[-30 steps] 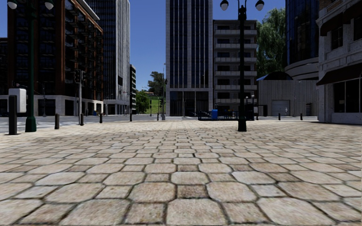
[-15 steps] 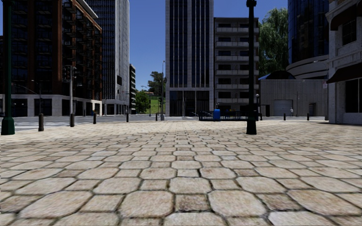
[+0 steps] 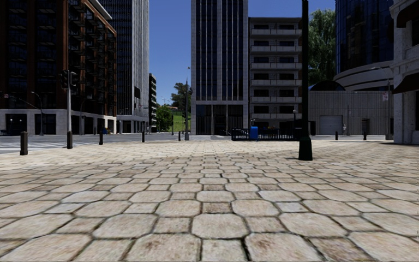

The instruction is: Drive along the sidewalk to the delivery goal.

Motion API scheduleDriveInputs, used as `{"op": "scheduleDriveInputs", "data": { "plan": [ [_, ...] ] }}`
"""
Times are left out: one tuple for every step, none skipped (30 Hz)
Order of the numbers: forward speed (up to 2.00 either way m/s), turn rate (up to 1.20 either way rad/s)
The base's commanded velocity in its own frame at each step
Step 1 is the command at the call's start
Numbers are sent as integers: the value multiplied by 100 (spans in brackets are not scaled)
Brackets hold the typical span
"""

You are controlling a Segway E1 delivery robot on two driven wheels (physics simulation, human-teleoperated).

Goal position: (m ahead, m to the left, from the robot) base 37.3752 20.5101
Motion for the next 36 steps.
{"op": "scheduleDriveInputs", "data": {
  "plan": [
    [200,0],
    [200,0],
    [200,0],
    [200,0],
    [200,0],
    [200,0],
    [200,0],
    [200,0],
    [200,0],
    [200,0],
    [200,0],
    [200,0],
    [200,0],
    [200,0],
    [200,0],
    [200,0],
    [200,0],
    [200,0],
    [200,0],
    [200,0],
    [200,0],
    [200,0],
    [200,0],
    [200,0],
    [200,0],
    [200,0],
    [200,0],
    [200,0],
    [200,2],
    [200,15],
    [200,15],
    [200,30],
    [200,36],
    [200,38],
    [200,38],
    [200,39]
  ]
}}
